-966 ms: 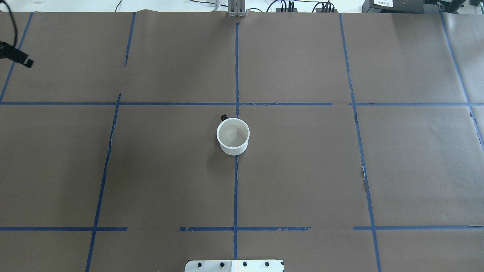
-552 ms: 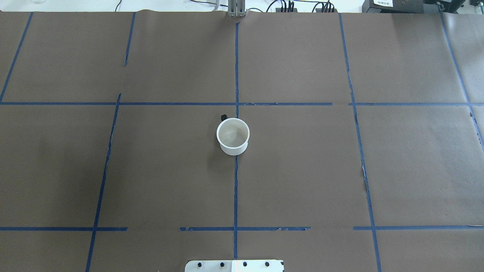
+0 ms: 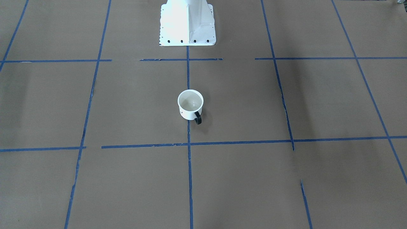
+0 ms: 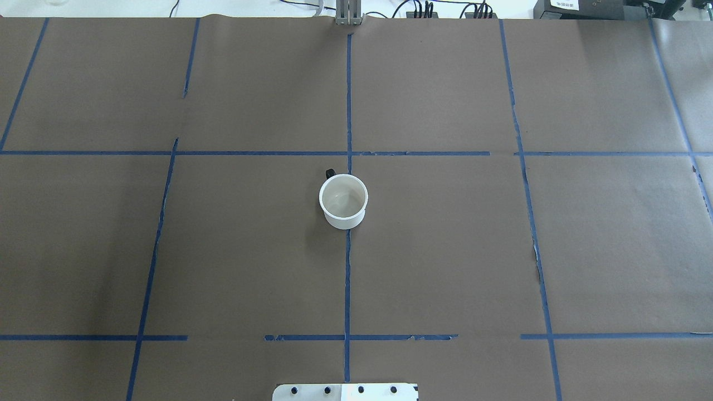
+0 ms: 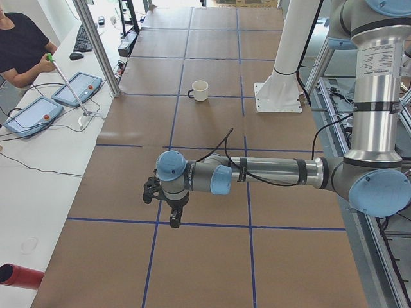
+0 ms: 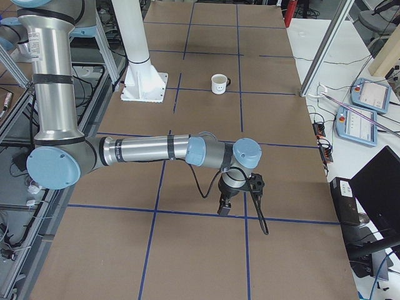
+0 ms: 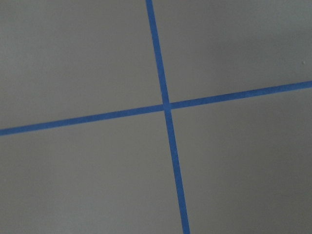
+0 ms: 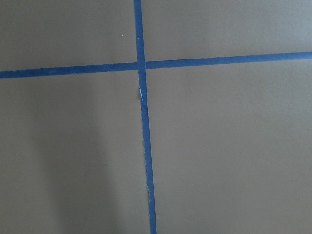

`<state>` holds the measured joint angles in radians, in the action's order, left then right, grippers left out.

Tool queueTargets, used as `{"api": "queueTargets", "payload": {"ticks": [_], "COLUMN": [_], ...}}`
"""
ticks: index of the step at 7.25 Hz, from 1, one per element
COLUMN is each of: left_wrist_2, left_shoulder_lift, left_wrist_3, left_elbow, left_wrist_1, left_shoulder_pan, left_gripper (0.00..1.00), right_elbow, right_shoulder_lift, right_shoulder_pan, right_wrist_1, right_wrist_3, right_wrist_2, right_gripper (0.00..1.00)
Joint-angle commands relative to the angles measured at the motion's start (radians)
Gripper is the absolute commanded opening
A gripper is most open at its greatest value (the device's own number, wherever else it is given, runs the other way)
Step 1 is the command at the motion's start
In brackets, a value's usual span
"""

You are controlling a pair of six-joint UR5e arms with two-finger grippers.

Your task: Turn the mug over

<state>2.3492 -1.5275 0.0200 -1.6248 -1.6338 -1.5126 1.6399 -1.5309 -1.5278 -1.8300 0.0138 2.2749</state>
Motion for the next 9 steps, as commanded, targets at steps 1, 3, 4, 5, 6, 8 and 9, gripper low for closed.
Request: {"api": "queueTargets", "payload": {"ticks": [1,3,4,5,6,8,9], "left_wrist_2": [0.009,0.009,0.009,0.009,0.010,0.012,0.030], "left_shoulder_lift": [-0.006,-0.006,-0.017,-0.019,-0.019,-0.017,-0.016], "left_wrist_3": [-0.002,-0.139,-0.147,-0.147,-0.147,-0.147,-0.147], "left_elbow": [-0.018,-0.014,-0.014,-0.014,-0.014,-0.014,-0.014], "left_wrist_1": [0.077,0.098,0.139,0.141,0.141,0.143,0.143], "left_shoulder_pan": [-0.033,-0.037,-0.043,-0.043,-0.043,-0.043,-0.043], "left_gripper": [1.00,1.00,1.00,1.00,1.00,1.00,1.00], "right_elbow": [0.000,0.000,0.000,0.000,0.001,0.000,0.000], "right_shoulder_lift": [0.000,0.000,0.000,0.000,0.000,0.000,0.000], "right_shoulder_pan": [0.000,0.000,0.000,0.000,0.000,0.000,0.000], "right_wrist_1": [0.000,0.000,0.000,0.000,0.000,0.000,0.000], "right_wrist_3": [0.000,0.000,0.000,0.000,0.000,0.000,0.000], "right_wrist_2": [0.000,0.000,0.000,0.000,0.000,0.000,0.000], "right_gripper": [1.00,1.00,1.00,1.00,1.00,1.00,1.00]}}
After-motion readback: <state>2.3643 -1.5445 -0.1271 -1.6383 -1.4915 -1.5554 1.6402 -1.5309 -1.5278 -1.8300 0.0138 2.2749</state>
